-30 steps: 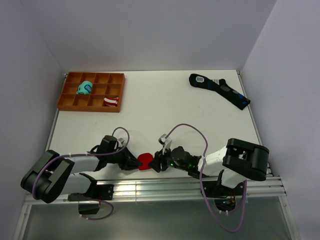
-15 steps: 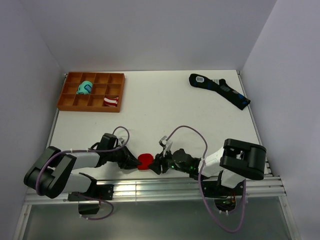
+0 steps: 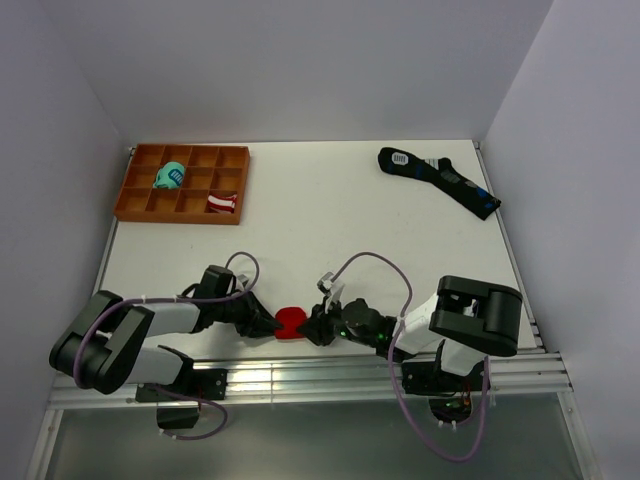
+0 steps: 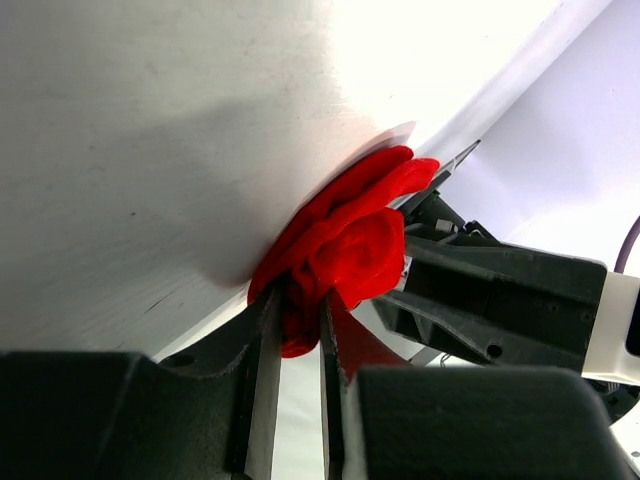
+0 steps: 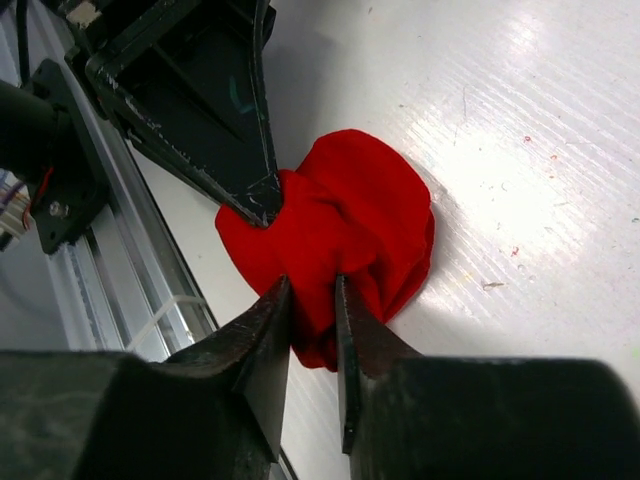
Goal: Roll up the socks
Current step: Roll the sock at the center of the board.
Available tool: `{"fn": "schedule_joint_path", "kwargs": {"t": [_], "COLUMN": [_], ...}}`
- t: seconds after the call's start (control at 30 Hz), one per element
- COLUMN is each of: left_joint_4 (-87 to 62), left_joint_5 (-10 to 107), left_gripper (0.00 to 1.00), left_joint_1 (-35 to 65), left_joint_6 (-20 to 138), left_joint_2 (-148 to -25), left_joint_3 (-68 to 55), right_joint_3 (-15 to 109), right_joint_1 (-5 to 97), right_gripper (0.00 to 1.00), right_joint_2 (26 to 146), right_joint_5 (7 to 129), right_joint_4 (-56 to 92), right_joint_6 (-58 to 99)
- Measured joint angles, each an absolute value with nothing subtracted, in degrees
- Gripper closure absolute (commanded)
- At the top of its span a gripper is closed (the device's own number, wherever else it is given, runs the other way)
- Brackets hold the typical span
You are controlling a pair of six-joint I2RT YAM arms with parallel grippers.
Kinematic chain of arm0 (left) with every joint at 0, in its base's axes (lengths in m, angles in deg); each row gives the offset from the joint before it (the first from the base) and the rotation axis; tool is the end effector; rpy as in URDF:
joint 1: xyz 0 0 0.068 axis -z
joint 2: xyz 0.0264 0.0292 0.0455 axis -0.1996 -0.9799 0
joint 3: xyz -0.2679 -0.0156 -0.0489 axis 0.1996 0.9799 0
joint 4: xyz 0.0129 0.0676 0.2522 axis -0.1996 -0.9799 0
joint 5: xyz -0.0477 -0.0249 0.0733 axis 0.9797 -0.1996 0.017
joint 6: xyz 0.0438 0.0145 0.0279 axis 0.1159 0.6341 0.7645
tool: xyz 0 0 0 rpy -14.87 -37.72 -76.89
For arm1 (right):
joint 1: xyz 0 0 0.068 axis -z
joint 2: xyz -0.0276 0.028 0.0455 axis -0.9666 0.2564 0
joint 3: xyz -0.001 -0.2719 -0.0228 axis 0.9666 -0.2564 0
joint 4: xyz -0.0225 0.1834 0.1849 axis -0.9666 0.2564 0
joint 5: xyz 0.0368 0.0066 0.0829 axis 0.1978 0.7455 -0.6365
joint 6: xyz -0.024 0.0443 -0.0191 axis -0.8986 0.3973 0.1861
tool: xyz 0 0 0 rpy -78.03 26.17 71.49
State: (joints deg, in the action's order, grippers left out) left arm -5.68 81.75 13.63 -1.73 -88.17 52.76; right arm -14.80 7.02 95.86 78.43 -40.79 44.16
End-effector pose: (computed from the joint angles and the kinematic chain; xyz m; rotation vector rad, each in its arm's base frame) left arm 0.1523 -0.0976 0.0929 0.7748 -2.5900 1.2982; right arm 0.0908 0.2222 0.1155 -0.6405 1.9729 1.0848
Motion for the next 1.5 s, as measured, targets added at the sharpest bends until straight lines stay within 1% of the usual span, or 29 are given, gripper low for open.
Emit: {"fn": "schedule_joint_path", "kwargs": {"t": [0.1, 0.23, 0.33, 0.37, 0.43, 0.47, 0.53, 0.57, 0.7, 0.73, 0.93, 1.17, 1.37, 1.5], "left_joint_4": [-5.50, -5.44, -5.90, -6.36, -7.56, -8.22, -9.42, -9.96, -11.14, -11.25, -11.43, -12.08, -12.43, -12.61], "left_joint_5": [81.93, 82.21, 82.06, 81.84, 81.01, 80.48, 79.35, 78.69, 76.26, 75.81, 72.29, 65.66, 61.55, 58.71], "left_gripper": [1.00, 0.99, 0.91, 0.87, 0.84, 0.79, 0.75, 0.71, 0.66, 0.63, 0.55, 0.52, 0.51, 0.51], "left_joint_1": [13.52, 13.17, 12.95, 12.84, 12.73, 12.69, 12.69, 12.69, 12.82, 12.84, 13.08, 13.22, 13.28, 14.50], "left_joint_6": [-1.45, -0.94, -0.66, -0.61, -0.35, -0.11, 0.35, 0.54, 1.11, 1.18, 2.12, 4.92, 6.69, 7.60], "left_joint_2": [-88.39, -88.52, -88.24, -87.89, -86.73, -86.03, -84.54, -83.82, -81.57, -81.15, -76.78, -70.03, -66.88, -62.60], "left_joint_3": [52.76, 52.76, 52.76, 52.76, 52.76, 52.76, 52.76, 52.76, 52.78, 52.78, 53.53, 53.96, 54.99, 56.70], "right_joint_3": [-14.01, -12.50, -11.13, -10.62, -9.36, -8.61, -7.10, -6.34, -3.32, -2.67, 1.86, 6.10, 8.44, 9.88], "right_joint_1": [7.02, 7.05, 7.39, 7.66, 8.12, 8.47, 9.38, 10.06, 13.43, 14.13, 18.37, 21.43, 22.56, 23.88], "right_gripper": [0.83, 0.86, 0.86, 0.86, 0.87, 0.87, 0.87, 0.87, 0.88, 0.88, 0.88, 0.88, 0.88, 0.88], "right_joint_2": [95.86, 95.84, 95.77, 95.73, 95.60, 95.49, 95.43, 95.43, 95.82, 96.06, 98.40, 101.76, 103.03, 104.06], "right_joint_5": [78.17, 77.93, 77.27, 76.81, 75.94, 75.30, 73.62, 72.42, 66.50, 65.34, 57.42, 50.67, 48.00, 45.88], "right_joint_4": [-39.57, -36.94, -34.43, -33.38, -31.00, -29.58, -26.74, -25.32, -19.94, -18.93, -12.79, -8.00, -4.11, -1.64], "right_joint_6": [44.77, 45.38, 46.10, 46.45, 47.18, 47.46, 48.12, 48.51, 50.48, 50.80, 53.54, 56.90, 58.72, 59.83]}}
